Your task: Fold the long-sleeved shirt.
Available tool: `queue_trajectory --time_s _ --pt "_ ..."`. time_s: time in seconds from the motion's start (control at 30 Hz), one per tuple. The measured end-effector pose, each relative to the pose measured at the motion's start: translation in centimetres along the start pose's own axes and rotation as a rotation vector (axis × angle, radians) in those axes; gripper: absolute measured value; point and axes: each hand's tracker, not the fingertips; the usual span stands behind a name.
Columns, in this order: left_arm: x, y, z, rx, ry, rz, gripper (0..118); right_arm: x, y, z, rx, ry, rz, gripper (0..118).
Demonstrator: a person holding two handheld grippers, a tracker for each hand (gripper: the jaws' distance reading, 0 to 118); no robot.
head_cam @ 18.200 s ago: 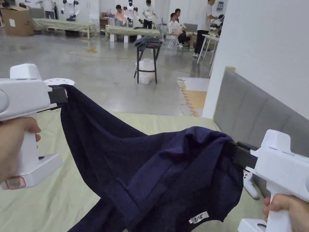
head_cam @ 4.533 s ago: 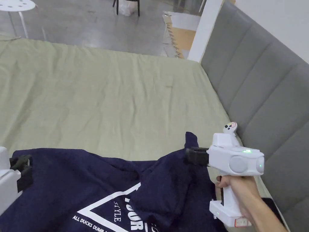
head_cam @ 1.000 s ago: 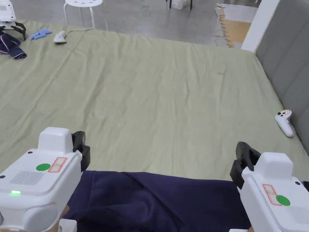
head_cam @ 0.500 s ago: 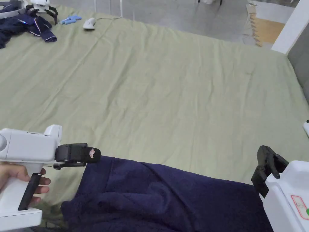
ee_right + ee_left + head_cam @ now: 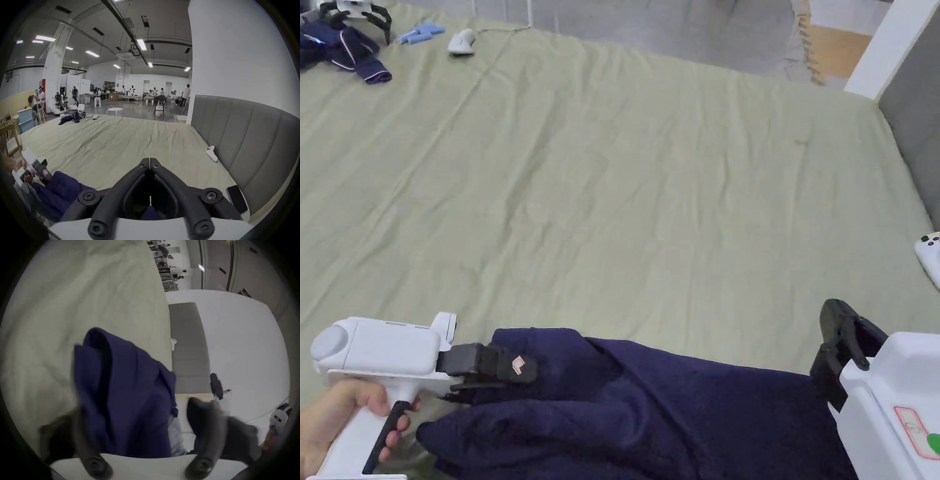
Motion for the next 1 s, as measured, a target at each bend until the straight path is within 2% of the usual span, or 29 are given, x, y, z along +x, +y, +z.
queue_trajectory --time_s 0.03,0.07,0.13,0.3,0.37,0.43,0.53,0.57,0.7,1.0 --pt "0.1 -0.3 -1.0 -0.005 0.091 -0.008 41 0.1 -0.2 -0.1 -0.005 0.001 -0.007 0" --pt "0.1 -0.5 -1.8 -0.018 0.133 -0.013 12 0.1 -0.3 -0.3 -0.008 0.005 -0.015 0" --pt "-0.1 -0.5 -1.7 -0.006 0.029 0.011 12 0.0 -0.5 -0.3 -0.02 0.014 -0.027 0" --pt "1.4 -0.3 0.5 0.073 0.084 -0.026 11 0.5 -0.6 -0.1 -0.018 -0.001 -0.002 0" --pt "1.9 0.3 2.5 0.134 0.097 -0.029 10 1.0 -0.5 -0.2 -0.018 -0.004 -0.019 0" --pt "-0.3 2.7 6.8 0.197 0.072 -0.019 10 1.4 -0.4 -0.4 -0.021 -0.011 -0.046 0" --pt "0.9 3.1 8.3 0.182 0.064 -0.061 10 1.5 -0.5 -0.7 -0.023 -0.018 -0.055 0" --pt "1.1 3.3 8.3 0.184 0.109 -0.07 10 1.5 -0.5 -0.8 -0.024 -0.019 -0.056 0" --pt "2.1 2.9 6.8 0.122 0.119 -0.061 10 1.2 -0.6 -0.9 -0.025 -0.014 -0.055 0" --pt "0.9 2.1 6.9 0.117 0.148 -0.021 10 1.3 -0.8 -0.8 -0.035 -0.02 -0.044 0"
